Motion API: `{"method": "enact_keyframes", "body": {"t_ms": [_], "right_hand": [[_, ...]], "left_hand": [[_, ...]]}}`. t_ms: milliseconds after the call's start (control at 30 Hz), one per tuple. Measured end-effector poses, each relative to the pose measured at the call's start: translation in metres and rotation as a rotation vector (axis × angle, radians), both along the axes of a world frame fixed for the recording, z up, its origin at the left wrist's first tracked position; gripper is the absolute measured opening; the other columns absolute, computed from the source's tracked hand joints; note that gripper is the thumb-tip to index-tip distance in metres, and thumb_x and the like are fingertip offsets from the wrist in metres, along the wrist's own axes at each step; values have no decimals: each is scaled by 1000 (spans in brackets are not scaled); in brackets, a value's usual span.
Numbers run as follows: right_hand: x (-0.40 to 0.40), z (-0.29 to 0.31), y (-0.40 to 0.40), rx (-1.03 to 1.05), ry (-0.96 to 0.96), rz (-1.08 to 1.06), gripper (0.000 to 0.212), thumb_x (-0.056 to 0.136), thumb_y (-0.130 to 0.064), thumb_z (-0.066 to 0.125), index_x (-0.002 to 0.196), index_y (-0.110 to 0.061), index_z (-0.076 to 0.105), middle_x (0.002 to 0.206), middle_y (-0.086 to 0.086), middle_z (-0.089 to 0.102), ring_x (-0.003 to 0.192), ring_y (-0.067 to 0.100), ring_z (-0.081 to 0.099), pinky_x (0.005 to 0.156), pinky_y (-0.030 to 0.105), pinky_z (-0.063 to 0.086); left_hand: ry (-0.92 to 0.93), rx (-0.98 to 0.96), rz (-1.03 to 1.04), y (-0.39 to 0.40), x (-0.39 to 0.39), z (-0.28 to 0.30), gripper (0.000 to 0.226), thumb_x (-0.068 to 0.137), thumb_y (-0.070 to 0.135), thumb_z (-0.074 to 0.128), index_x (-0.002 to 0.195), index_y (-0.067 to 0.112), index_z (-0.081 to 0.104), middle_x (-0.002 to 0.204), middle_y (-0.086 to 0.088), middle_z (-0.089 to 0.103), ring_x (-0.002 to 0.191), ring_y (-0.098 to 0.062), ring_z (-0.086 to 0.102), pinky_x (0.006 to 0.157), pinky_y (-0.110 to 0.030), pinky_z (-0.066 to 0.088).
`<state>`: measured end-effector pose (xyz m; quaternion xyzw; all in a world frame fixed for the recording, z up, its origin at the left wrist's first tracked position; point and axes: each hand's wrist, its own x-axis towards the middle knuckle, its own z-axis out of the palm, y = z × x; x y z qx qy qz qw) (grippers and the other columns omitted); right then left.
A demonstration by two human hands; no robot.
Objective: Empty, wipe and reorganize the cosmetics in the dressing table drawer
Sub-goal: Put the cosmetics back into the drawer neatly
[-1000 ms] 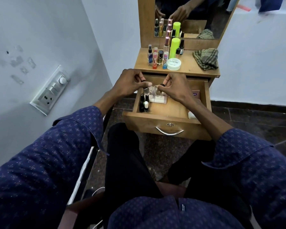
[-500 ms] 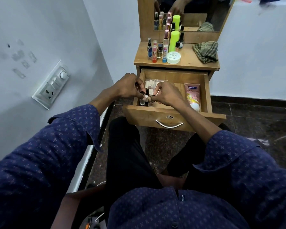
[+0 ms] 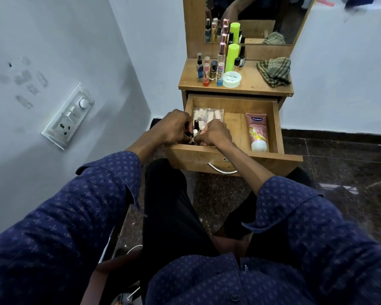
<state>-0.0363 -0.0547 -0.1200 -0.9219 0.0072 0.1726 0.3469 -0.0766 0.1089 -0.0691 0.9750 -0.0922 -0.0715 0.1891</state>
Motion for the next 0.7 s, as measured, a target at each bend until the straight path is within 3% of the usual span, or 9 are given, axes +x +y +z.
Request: {"method": "enact_keyframes", "body": {"t_ms": [200, 400, 500, 600, 700], "right_hand": [[5, 3, -1, 81, 124, 17, 31, 71, -33, 95, 85, -9, 80, 70, 4, 78, 72, 15, 76, 79, 31, 63], [13, 2, 3, 2, 265, 146, 61, 64, -43, 98, 104, -5, 72, 100, 8, 78, 86, 23, 71, 79, 32, 57], [13, 8, -2, -105, 275, 222, 42, 81, -28, 88, 109, -6, 66, 101, 8, 66, 87, 21, 62, 65, 27, 46], [16, 5, -4, -132, 247, 229, 25, 85, -14, 83, 99, -7, 63, 98, 7, 65, 84, 21, 62, 53, 26, 40], [20, 1, -6, -126, 234, 240, 22, 87, -14, 81, 81, -11, 61, 91, 6, 67, 73, 15, 63, 50, 25, 42]], "left_hand": [[-6, 97, -28, -3, -2, 1, 29, 69, 19, 92, 79, 27, 66, 89, 8, 70, 82, -17, 65, 72, -35, 56], [-42, 159, -37, -6, -4, -1, 26, 73, 21, 88, 81, 25, 65, 90, 5, 69, 81, -21, 64, 71, -39, 57], [-55, 188, -49, -9, -3, -2, 25, 72, 21, 88, 80, 26, 65, 92, 6, 69, 83, -20, 64, 69, -37, 55], [-58, 202, -48, -9, -3, -3, 25, 72, 22, 87, 79, 27, 65, 93, 7, 70, 84, -19, 64, 69, -37, 53], [-50, 215, -38, -8, -3, -3, 25, 71, 24, 87, 79, 29, 63, 93, 7, 70, 85, -20, 64, 70, -37, 53]]}}
